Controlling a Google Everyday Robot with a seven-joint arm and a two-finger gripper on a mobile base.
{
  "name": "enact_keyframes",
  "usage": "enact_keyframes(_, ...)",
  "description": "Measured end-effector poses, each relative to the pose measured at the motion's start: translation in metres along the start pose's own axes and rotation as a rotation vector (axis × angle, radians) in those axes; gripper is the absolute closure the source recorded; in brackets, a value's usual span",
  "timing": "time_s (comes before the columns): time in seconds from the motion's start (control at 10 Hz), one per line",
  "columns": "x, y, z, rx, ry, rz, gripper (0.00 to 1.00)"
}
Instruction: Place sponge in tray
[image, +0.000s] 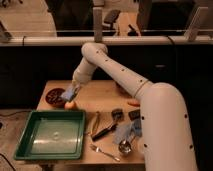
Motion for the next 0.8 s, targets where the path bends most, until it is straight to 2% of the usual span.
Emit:
enact_keyframes(0.2, -0.016, 0.0, 0.005, -0.025, -0.036, -0.054, 0.97)
enact_keyframes(0.4, -0.042, -0.001, 0.013, -0.049, -0.077, -0.12, 0.97)
enact_keyframes(0.8, -0.074, -0.005, 0.027, -0.088, -0.119, -0.209, 0.97)
